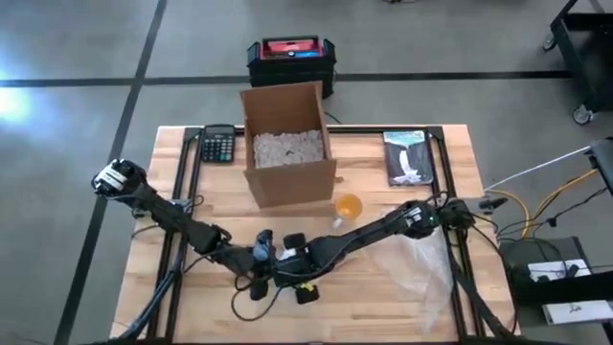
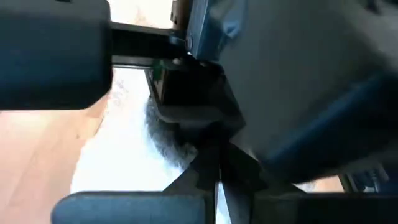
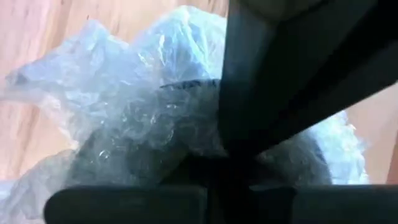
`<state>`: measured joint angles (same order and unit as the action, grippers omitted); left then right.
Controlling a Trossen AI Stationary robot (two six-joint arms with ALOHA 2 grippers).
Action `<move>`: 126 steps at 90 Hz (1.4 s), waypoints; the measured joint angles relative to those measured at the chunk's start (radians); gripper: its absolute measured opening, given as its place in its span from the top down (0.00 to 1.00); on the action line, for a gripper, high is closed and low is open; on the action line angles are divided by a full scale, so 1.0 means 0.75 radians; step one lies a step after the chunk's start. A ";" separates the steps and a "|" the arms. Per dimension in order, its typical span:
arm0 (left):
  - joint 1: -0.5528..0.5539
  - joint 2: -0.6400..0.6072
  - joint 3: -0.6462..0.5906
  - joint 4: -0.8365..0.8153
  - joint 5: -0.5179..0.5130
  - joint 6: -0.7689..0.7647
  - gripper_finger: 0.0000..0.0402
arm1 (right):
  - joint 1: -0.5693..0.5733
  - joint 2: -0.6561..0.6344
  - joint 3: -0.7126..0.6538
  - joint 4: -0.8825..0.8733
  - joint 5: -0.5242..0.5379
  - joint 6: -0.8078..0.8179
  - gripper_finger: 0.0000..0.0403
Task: Wrap mug
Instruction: Wrap the blue mug with the transparent bubble wrap
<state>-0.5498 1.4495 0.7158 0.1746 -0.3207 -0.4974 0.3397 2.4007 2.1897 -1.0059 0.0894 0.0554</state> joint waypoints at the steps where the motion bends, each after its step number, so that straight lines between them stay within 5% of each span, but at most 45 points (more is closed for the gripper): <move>1: 0.000 0.000 0.000 0.000 -0.001 0.003 1.00 | 0.000 -0.004 -0.001 -0.001 0.000 0.000 1.00; 43: -0.001 0.006 -0.001 0.001 -0.014 0.018 1.00 | 0.007 -0.313 -0.006 -0.172 -0.024 0.053 1.00; 56: -0.001 0.006 -0.002 0.002 -0.014 0.018 1.00 | 0.020 -0.305 -0.019 -0.272 -0.078 0.077 1.00; 100: 0.000 0.006 -0.002 0.010 -0.016 0.014 1.00 | -0.010 -0.070 -0.062 -0.059 -0.101 0.021 1.00; 126: -0.001 0.006 -0.002 0.002 -0.017 0.013 1.00 | -0.009 -0.150 0.000 -0.124 -0.112 -0.008 1.00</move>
<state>-0.5506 1.4540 0.7143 0.1758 -0.3336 -0.4873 0.3328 2.2880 2.1900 -1.0986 0.0053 0.0492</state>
